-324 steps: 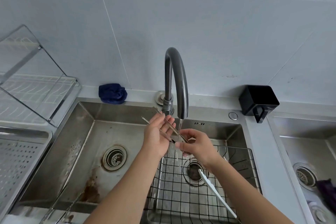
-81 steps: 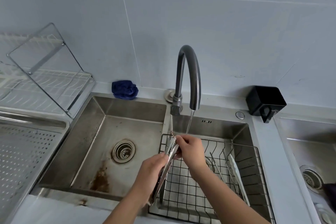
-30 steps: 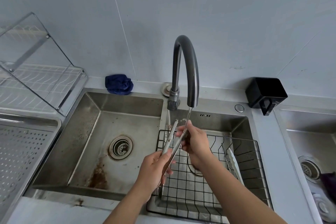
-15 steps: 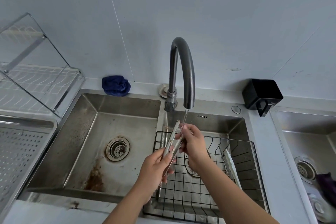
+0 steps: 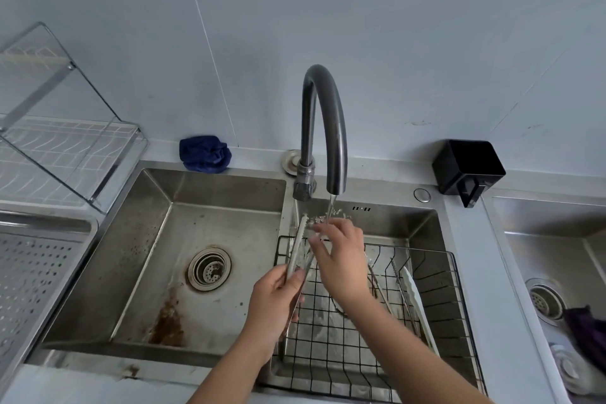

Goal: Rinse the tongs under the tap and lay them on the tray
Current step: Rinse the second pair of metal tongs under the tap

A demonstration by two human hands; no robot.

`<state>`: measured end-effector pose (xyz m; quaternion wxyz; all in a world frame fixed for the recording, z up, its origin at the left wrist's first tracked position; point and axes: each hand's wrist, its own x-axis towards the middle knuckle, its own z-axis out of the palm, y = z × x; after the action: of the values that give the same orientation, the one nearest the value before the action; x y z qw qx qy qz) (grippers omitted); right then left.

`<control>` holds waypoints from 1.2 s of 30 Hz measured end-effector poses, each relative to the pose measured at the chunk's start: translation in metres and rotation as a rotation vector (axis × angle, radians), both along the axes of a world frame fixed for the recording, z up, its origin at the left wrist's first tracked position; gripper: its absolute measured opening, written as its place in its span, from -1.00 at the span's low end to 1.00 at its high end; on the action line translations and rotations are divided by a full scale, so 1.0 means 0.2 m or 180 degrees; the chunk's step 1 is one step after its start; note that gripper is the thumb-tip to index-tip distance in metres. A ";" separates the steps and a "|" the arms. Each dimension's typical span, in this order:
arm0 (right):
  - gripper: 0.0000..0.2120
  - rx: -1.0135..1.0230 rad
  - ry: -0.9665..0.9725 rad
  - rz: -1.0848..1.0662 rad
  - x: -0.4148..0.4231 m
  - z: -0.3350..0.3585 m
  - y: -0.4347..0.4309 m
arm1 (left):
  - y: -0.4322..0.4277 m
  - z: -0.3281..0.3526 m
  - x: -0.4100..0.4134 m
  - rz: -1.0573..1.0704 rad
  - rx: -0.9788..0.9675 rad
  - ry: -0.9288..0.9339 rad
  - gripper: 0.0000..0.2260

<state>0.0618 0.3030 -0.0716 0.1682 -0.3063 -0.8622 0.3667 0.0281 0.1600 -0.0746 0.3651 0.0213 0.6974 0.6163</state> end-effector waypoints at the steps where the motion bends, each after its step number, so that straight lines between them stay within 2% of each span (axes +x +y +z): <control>1: -0.77 -0.0069 0.0075 0.0061 0.01 0.01 -0.03 | 0.02 0.00 -0.01 -0.0006 -0.0024 0.0027 -0.89; 2: -0.75 -0.0311 0.0062 0.0210 0.01 0.01 -0.05 | 0.04 -0.01 -0.02 -0.0033 -0.0059 0.0065 -0.90; 4: -0.75 -0.1295 0.0061 0.0448 0.02 0.03 -0.07 | 0.07 -0.01 -0.03 -0.0104 -0.0157 0.0210 -0.90; 6: -0.74 -0.2010 0.0244 0.0320 0.01 0.05 -0.04 | 0.09 -0.01 -0.04 -0.0225 -0.0272 0.0386 -0.90; 9: -0.67 -0.2412 0.0442 -0.0272 -0.02 0.06 0.04 | 0.10 -0.01 -0.04 -0.0564 -0.0589 0.0857 -0.90; 10: -0.71 -0.2589 0.0539 -0.0324 -0.03 0.06 0.06 | 0.10 -0.01 -0.04 -0.0652 -0.0747 0.1083 -0.88; 12: -0.96 -0.2838 0.0586 -0.0104 -0.02 0.06 0.04 | 0.11 -0.01 -0.05 -0.0745 -0.1074 0.1463 -0.88; 13: -0.89 -0.2947 0.0554 0.0049 0.00 0.05 0.01 | 0.12 0.00 -0.05 -0.0779 -0.1195 0.1582 -0.89; 14: -0.88 -0.2999 0.0487 0.0110 0.02 0.03 -0.01 | 0.12 0.00 -0.06 -0.0824 -0.1286 0.1679 -0.85; 16: -0.82 -0.2896 0.0443 -0.0182 0.01 0.02 0.02 | 0.11 -0.01 -0.06 -0.0943 -0.1384 0.1838 -0.79; 18: -0.77 -0.2928 0.0522 -0.0671 -0.03 0.03 0.09 | 0.11 -0.01 -0.04 -0.1005 -0.1395 0.1939 -0.84; 19: -0.81 -0.3028 0.0619 -0.0748 -0.04 0.04 0.11 | 0.11 -0.01 -0.03 -0.1003 -0.1409 0.1969 -0.85; 21: -0.94 -0.3217 0.0825 -0.0576 -0.05 0.04 0.10 | 0.10 -0.01 -0.03 -0.0968 -0.1427 0.1940 -0.81; 23: -0.86 -0.3387 0.0846 -0.0340 -0.02 0.02 0.06 | 0.10 -0.01 -0.04 -0.0921 -0.1424 0.1839 -0.79; 24: -0.88 -0.3411 0.0848 -0.0323 -0.02 0.02 0.05 | 0.10 -0.02 -0.05 -0.0929 -0.1413 0.1817 -0.75; 25: -0.88 -0.3445 0.0879 -0.0368 -0.01 0.02 0.06 | 0.09 -0.02 -0.05 -0.0952 -0.1395 0.1825 -0.70; 27: -0.73 -0.3475 0.0957 -0.0599 -0.03 0.02 0.10 | 0.08 -0.03 -0.04 -0.1011 -0.1354 0.1851 -0.66; 28: -0.72 -0.3531 0.1006 -0.0640 -0.04 0.03 0.11 | 0.07 -0.04 -0.04 -0.1038 -0.1346 0.1847 -0.67; 32: -0.84 -0.4126 0.1312 -0.0296 -0.04 0.03 0.08 | 0.07 -0.04 -0.03 -0.0929 -0.1248 0.1751 -0.64; 34: -0.89 -0.4031 0.1245 -0.0279 -0.03 0.03 0.08 | 0.06 -0.05 -0.04 -0.0884 -0.1190 0.1736 -0.61; 36: -0.85 -0.3812 0.1131 -0.0402 -0.05 0.04 0.10 | 0.06 -0.05 -0.04 -0.0893 -0.1181 0.1786 -0.60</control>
<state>0.0514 0.3232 -0.0632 0.1295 -0.3321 -0.4463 0.8208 0.0199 0.1716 -0.0848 0.2381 0.2184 0.8607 0.3934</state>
